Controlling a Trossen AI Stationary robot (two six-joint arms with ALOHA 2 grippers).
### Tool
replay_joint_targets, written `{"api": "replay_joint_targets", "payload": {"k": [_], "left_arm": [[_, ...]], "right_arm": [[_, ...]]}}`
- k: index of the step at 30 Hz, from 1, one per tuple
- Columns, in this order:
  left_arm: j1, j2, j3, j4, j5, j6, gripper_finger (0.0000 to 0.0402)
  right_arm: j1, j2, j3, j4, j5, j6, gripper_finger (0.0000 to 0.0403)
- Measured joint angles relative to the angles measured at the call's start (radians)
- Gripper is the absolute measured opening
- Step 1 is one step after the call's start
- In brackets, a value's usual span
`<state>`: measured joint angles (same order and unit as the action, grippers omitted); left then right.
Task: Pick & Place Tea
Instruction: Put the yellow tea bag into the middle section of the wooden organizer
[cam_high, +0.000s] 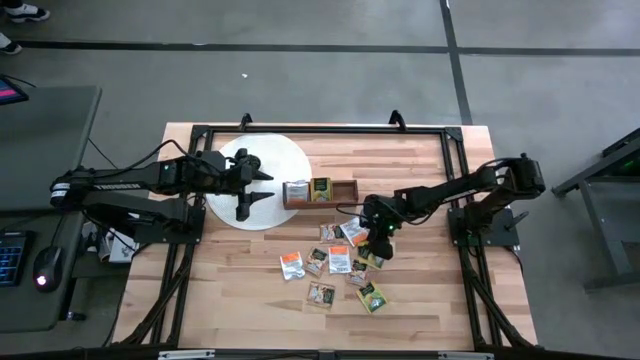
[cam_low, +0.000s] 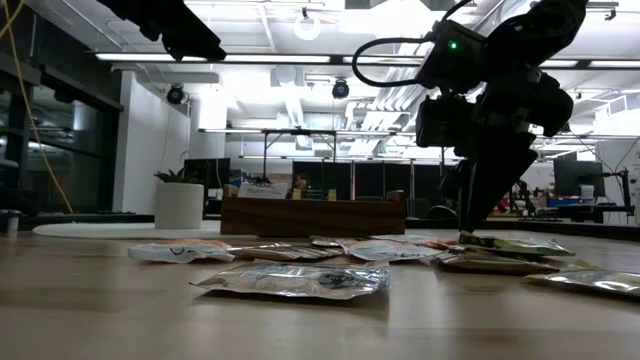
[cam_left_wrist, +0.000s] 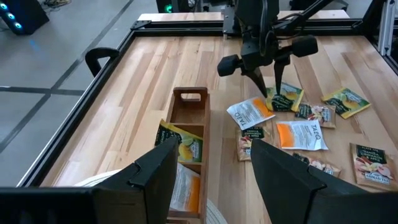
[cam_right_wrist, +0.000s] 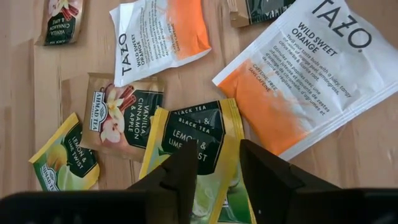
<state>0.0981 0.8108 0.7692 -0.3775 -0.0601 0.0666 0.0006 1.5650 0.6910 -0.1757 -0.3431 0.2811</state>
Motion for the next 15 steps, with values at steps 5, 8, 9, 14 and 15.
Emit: {"api": "replay_joint_targets", "payload": {"k": [5, 8, 9, 14, 15], "left_arm": [[0.000, 0.000, 0.000, 0.000, 0.000, 0.000, 0.0202], [0.000, 0.000, 0.000, 0.000, 0.000, 0.000, 0.0202], [0.000, 0.000, 0.000, 0.000, 0.000, 0.000, 0.0202], [0.000, 0.000, 0.000, 0.000, 0.000, 0.000, 0.0202], [0.000, 0.000, 0.000, 0.000, 0.000, 0.000, 0.0202]], "right_arm": [[0.000, 0.000, 0.000, 0.000, -0.003, -0.001, 0.0055], [0.000, 0.000, 0.000, 0.000, -0.006, -0.008, 0.0017], [0.000, 0.000, 0.000, 0.000, -0.008, -0.013, 0.0009], [0.000, 0.000, 0.000, -0.002, -0.004, -0.012, 0.0002], [0.000, 0.000, 0.000, -0.001, -0.002, -0.011, 0.0002]]}}
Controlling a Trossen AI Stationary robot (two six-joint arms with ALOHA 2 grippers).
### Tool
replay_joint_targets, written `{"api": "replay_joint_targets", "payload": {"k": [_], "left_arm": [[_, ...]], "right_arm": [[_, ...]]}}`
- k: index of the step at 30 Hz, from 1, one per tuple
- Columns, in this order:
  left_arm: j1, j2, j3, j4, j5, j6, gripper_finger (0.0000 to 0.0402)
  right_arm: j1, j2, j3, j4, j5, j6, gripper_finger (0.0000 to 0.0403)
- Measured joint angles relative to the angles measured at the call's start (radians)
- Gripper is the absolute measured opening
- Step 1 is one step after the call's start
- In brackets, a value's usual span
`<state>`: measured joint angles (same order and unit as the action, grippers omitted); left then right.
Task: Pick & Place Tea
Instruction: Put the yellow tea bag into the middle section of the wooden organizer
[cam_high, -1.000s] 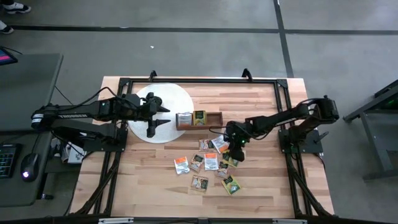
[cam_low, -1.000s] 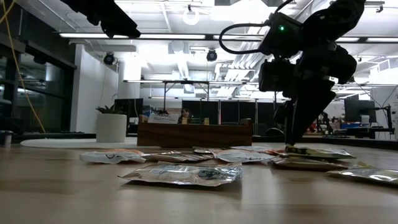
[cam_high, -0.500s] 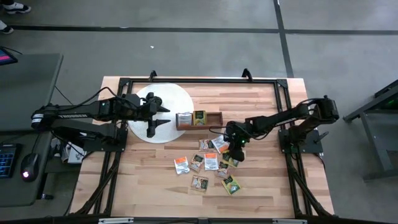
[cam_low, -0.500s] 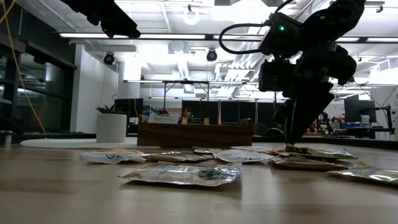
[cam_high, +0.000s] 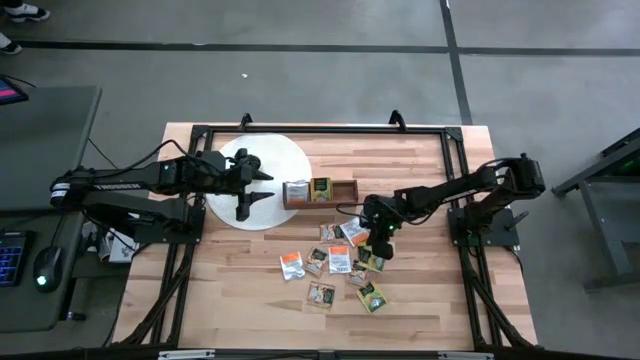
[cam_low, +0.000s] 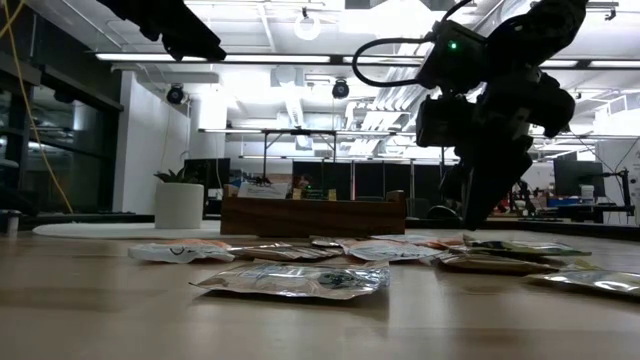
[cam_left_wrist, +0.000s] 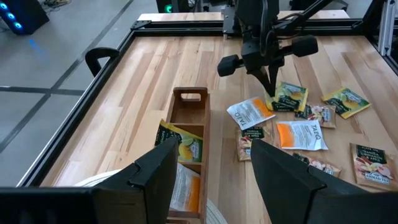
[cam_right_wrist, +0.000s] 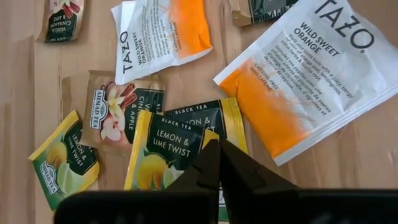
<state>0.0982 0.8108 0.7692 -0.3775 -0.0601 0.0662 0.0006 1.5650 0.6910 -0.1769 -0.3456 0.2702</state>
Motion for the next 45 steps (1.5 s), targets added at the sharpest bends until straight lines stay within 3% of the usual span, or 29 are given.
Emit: {"api": "replay_joint_targets", "payload": {"k": [5, 12, 18, 24, 28, 36, 45], "left_arm": [[0.000, 0.000, 0.000, 0.000, 0.000, 0.000, 0.0202], [0.000, 0.000, 0.000, 0.000, 0.000, 0.000, 0.0202], [0.000, 0.000, 0.000, 0.000, 0.000, 0.000, 0.0202], [0.000, 0.000, 0.000, 0.000, 0.000, 0.000, 0.0202], [0.000, 0.000, 0.000, 0.000, 0.000, 0.000, 0.0202], [0.000, 0.000, 0.000, 0.000, 0.000, 0.000, 0.0202], [0.000, 0.000, 0.000, 0.000, 0.000, 0.000, 0.0202]], "right_arm": [[0.000, 0.000, 0.000, 0.001, 0.026, 0.037, 0.0002], [0.022, 0.000, 0.000, -0.008, -0.030, 0.066, 0.0015], [0.042, 0.000, 0.000, 0.015, -0.054, 0.091, 0.0086], [0.046, 0.000, 0.000, 0.018, 0.003, 0.115, 0.0170], [0.053, 0.000, 0.000, 0.021, 0.024, 0.122, 0.0202], [0.091, 0.000, 0.000, 0.034, 0.102, 0.134, 0.0192], [0.120, 0.000, -0.001, 0.048, 0.106, 0.173, 0.0172]]}}
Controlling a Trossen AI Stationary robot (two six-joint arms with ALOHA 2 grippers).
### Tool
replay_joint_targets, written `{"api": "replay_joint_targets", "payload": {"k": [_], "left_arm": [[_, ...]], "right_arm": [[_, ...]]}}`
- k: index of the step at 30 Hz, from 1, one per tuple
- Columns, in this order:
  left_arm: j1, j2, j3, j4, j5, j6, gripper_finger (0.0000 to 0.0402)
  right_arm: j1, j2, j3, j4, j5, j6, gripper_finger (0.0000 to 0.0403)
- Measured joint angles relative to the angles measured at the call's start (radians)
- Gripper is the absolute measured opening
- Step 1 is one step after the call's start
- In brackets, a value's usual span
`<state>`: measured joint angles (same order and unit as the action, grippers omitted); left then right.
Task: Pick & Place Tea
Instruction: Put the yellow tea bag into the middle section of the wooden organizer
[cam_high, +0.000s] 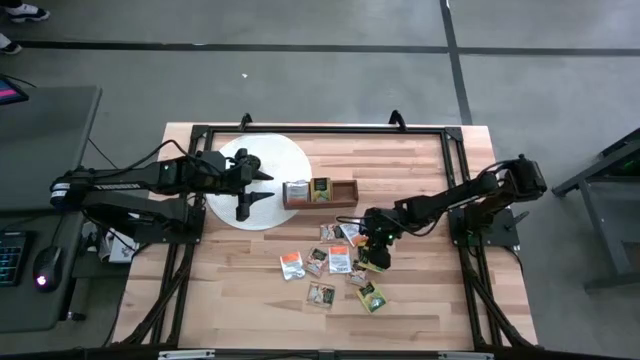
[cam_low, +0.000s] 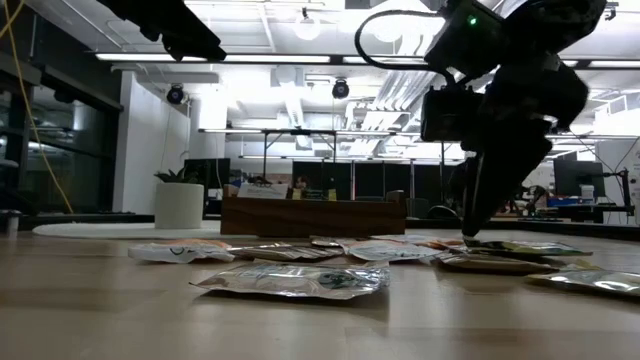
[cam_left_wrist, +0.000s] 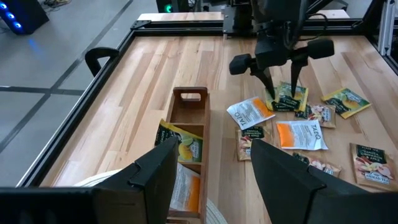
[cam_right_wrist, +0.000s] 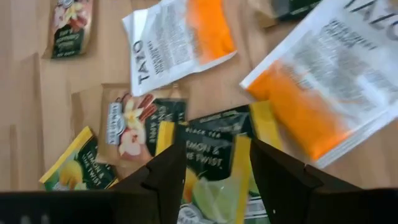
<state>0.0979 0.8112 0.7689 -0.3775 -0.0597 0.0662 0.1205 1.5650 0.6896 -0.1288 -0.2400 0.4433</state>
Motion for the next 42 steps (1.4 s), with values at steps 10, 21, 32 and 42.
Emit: {"api": "replay_joint_targets", "payload": {"k": [10, 21, 32, 42], "left_arm": [[0.000, 0.000, 0.000, 0.000, 0.000, 0.008, 0.0202], [0.000, 0.000, 0.000, 0.000, 0.000, 0.011, 0.0202], [0.000, 0.000, 0.000, 0.000, 0.000, 0.011, 0.0202], [0.000, 0.000, 0.000, 0.000, 0.000, 0.010, 0.0202]], "right_arm": [[0.043, -0.005, -0.114, 0.120, 0.017, 0.104, 0.0176], [0.043, -0.011, -0.144, 0.204, 0.019, 0.124, 0.0163], [0.037, -0.021, -0.085, 0.172, 0.008, 0.098, 0.0174], [0.035, -0.022, -0.083, 0.168, -0.013, 0.097, 0.0182]]}}
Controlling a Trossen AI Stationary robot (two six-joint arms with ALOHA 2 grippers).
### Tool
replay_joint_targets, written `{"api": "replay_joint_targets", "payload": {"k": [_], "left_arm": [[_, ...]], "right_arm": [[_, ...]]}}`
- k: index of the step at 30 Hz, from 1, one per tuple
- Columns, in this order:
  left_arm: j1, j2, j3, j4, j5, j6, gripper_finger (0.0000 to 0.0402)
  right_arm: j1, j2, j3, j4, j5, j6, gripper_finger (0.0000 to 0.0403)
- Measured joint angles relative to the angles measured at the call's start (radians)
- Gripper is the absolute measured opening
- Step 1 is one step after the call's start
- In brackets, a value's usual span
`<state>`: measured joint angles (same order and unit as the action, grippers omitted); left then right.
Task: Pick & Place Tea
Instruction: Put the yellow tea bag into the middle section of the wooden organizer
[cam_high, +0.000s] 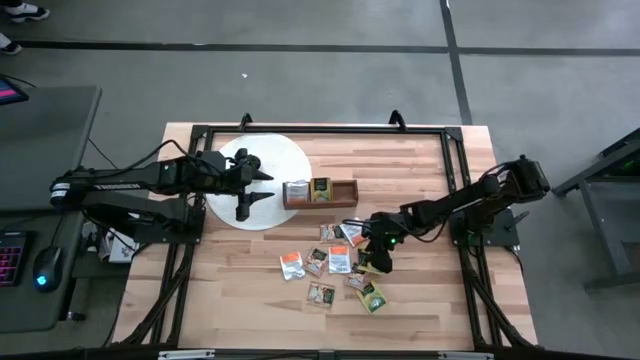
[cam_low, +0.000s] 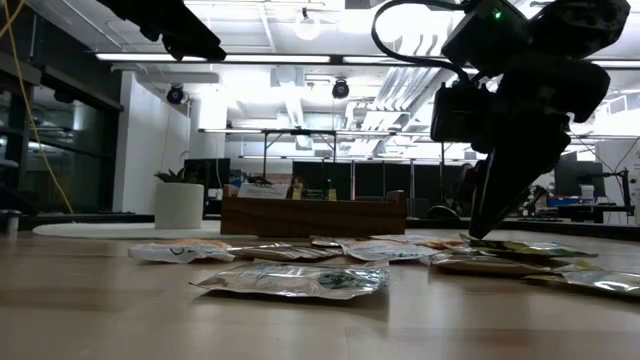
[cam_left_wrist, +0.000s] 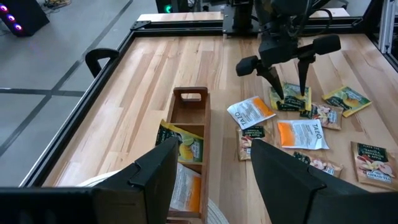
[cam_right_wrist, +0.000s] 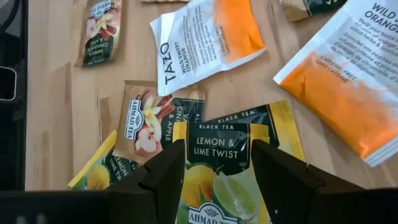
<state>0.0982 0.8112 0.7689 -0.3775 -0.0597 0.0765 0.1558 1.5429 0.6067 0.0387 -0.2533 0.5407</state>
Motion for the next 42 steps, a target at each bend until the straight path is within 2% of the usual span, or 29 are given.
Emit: {"api": "replay_joint_targets", "payload": {"k": [20, 34, 42], "left_arm": [[0.000, 0.000, 0.000, 0.000, 0.000, -0.001, 0.0202], [0.000, 0.000, 0.000, 0.000, 0.000, 0.000, 0.0202], [0.000, 0.000, 0.000, -0.011, 0.000, 0.004, 0.0202]], "right_arm": [[-0.056, -0.001, 0.001, -0.008, -0.022, -0.061, 0.0182], [-0.023, 0.002, 0.001, -0.039, 0.037, -0.122, 0.0181], [0.016, 0.076, 0.002, 0.039, 0.029, -0.099, 0.0181]]}}
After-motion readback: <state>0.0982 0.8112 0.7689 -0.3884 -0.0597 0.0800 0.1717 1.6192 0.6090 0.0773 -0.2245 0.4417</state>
